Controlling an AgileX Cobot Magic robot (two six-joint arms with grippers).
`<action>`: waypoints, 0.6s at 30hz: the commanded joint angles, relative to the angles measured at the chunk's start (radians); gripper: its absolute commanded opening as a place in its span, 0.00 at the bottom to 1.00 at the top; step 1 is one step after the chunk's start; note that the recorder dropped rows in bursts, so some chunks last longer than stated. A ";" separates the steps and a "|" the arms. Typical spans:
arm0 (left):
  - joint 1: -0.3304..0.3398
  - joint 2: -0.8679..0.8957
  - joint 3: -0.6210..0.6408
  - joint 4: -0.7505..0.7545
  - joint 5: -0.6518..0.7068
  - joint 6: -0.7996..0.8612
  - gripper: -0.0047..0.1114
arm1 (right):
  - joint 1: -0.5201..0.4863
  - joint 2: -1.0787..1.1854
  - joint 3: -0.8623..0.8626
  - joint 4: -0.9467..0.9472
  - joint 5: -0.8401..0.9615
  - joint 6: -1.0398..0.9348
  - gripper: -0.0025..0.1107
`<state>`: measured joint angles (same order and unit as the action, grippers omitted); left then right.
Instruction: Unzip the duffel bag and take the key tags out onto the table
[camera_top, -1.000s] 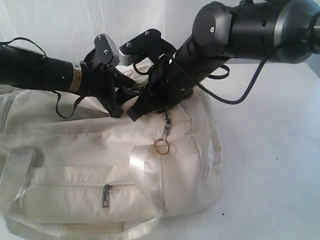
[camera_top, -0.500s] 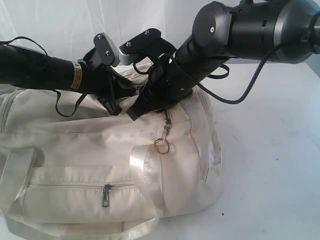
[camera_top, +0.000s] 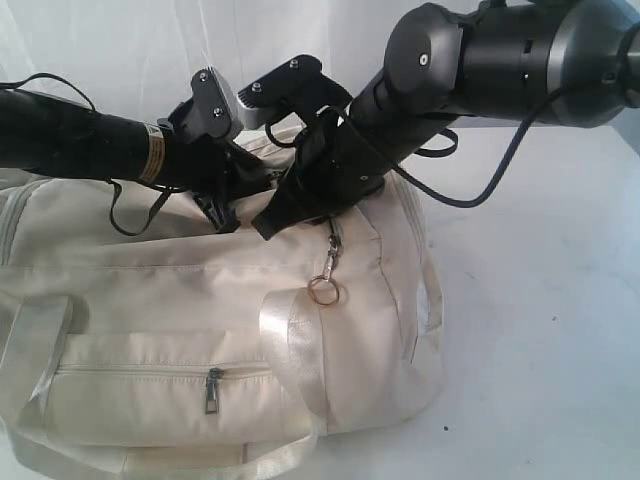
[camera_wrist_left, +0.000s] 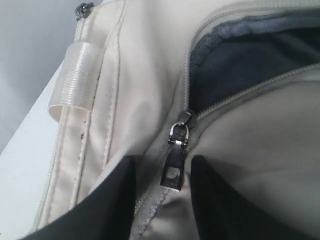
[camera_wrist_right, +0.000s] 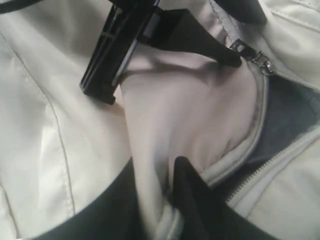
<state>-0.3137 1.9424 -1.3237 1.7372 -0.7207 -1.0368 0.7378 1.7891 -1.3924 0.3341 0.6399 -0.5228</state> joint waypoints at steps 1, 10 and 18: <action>-0.002 0.001 0.009 0.007 0.028 0.009 0.41 | -0.002 -0.001 -0.002 -0.002 -0.017 0.004 0.20; -0.021 0.037 0.009 0.007 0.035 0.047 0.27 | -0.002 -0.001 -0.002 0.000 -0.021 0.004 0.20; -0.021 0.037 0.009 0.007 0.038 0.047 0.04 | -0.002 -0.001 -0.002 0.000 -0.021 0.004 0.20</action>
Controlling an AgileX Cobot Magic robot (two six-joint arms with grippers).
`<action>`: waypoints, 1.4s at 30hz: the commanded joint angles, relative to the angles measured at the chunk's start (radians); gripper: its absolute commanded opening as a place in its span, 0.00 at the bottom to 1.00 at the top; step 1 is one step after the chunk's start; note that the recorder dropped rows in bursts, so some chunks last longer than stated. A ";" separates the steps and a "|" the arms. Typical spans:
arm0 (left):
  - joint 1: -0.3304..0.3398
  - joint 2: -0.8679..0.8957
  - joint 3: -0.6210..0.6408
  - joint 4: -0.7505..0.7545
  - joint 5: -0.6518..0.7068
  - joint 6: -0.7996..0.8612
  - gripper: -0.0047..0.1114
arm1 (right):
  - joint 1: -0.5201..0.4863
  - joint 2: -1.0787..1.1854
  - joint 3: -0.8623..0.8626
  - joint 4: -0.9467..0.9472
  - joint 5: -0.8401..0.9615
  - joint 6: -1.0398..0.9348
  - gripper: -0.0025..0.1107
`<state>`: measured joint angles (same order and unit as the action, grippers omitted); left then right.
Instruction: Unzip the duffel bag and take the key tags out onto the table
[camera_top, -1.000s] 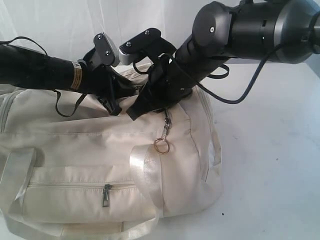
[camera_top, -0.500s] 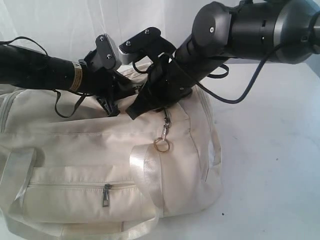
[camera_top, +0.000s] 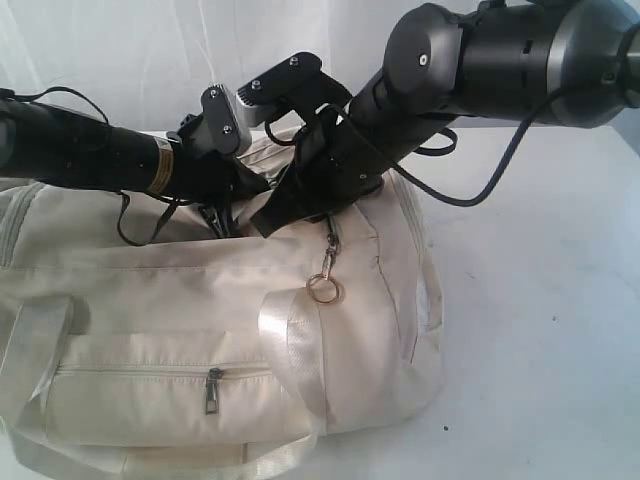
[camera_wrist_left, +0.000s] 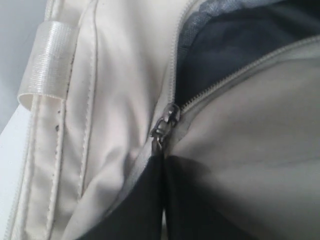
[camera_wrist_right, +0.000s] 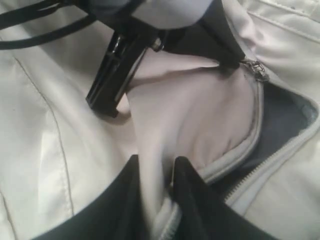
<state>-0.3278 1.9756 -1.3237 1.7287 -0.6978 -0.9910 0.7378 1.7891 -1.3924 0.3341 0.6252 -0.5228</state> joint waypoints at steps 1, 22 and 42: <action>-0.004 0.001 0.009 0.016 0.015 0.002 0.04 | -0.002 -0.001 -0.002 0.000 -0.007 0.004 0.20; -0.004 -0.045 0.009 0.016 0.050 -0.007 0.04 | -0.002 -0.001 -0.002 0.000 -0.007 0.004 0.20; -0.015 -0.020 0.009 0.016 0.007 0.033 0.42 | -0.002 -0.001 -0.002 0.004 -0.019 0.004 0.20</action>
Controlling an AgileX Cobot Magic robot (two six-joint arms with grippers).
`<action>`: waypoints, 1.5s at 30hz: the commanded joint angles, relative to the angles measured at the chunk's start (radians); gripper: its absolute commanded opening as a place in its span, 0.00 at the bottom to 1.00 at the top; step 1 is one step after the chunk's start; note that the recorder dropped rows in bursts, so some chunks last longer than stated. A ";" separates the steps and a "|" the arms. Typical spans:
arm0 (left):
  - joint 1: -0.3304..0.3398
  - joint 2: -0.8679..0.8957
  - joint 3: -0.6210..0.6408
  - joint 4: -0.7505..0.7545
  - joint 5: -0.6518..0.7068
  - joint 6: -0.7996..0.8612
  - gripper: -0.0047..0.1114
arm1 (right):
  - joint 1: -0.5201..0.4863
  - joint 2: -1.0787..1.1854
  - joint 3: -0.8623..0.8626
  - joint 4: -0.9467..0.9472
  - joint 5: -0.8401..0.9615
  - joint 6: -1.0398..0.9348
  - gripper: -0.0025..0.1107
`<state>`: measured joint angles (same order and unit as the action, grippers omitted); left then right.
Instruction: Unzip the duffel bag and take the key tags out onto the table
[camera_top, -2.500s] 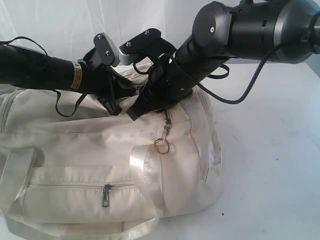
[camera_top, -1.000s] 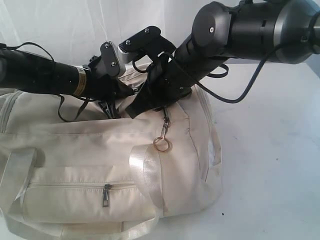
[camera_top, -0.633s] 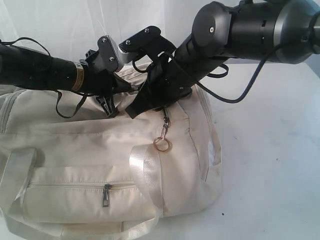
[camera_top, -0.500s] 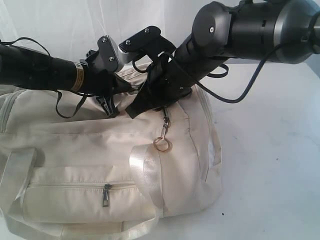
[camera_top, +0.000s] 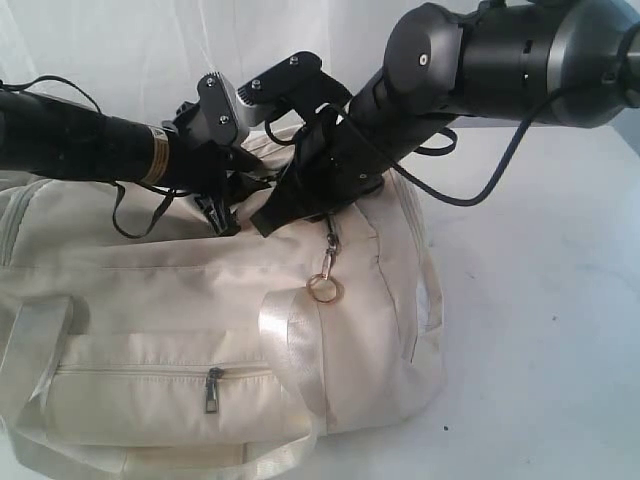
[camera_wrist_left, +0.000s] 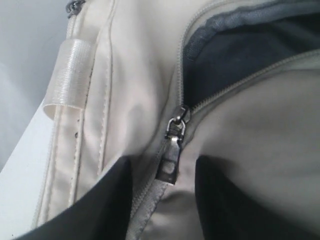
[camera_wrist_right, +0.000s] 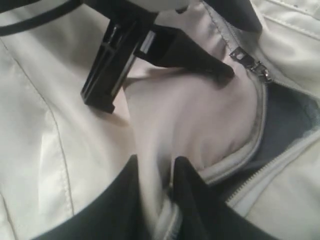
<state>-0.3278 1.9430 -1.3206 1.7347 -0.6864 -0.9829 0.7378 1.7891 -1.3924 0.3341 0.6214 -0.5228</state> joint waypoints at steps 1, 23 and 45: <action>-0.024 0.019 0.005 0.010 -0.002 0.040 0.42 | -0.002 -0.001 -0.002 0.004 -0.015 0.004 0.20; -0.104 0.112 0.005 0.010 0.184 0.168 0.25 | -0.002 -0.001 -0.002 0.011 0.028 0.004 0.13; -0.102 0.081 0.004 0.002 0.379 0.064 0.04 | -0.002 -0.001 -0.002 0.008 0.028 0.004 0.13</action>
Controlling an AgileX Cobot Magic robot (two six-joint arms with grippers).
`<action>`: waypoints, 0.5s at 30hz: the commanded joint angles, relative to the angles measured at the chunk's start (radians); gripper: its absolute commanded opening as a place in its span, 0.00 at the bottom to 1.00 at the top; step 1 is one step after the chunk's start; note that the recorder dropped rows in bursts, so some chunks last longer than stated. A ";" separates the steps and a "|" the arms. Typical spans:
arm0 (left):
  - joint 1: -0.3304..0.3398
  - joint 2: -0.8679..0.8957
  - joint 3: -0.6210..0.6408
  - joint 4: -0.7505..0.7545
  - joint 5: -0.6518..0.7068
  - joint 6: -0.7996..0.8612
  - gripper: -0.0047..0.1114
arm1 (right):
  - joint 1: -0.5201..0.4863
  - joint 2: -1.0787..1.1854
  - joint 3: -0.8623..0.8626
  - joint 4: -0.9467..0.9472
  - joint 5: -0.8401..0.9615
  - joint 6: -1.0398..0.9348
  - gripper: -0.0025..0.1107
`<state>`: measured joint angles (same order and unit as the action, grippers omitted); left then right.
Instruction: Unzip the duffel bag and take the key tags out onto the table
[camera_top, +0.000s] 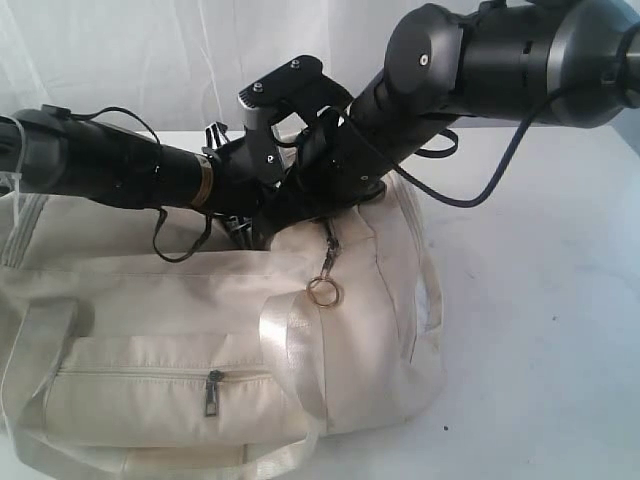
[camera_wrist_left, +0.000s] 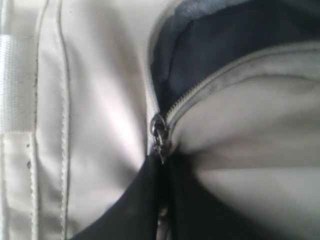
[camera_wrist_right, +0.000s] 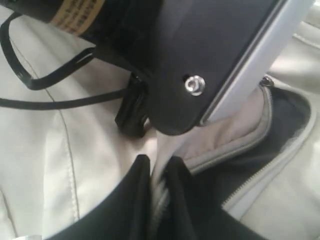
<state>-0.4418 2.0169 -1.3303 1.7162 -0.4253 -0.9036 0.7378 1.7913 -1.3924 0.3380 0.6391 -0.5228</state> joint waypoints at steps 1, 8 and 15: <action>0.012 -0.001 0.013 0.021 0.122 -0.017 0.04 | -0.002 -0.003 -0.002 0.002 0.010 0.004 0.13; 0.012 -0.074 0.013 0.021 0.129 -0.075 0.04 | -0.002 -0.003 -0.002 -0.029 0.006 0.004 0.13; 0.040 -0.155 0.013 0.028 -0.025 -0.227 0.04 | -0.002 -0.003 -0.002 -0.029 -0.005 0.004 0.13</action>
<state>-0.4272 1.9021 -1.3239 1.7338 -0.3958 -1.0655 0.7378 1.7913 -1.3924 0.3146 0.6371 -0.5228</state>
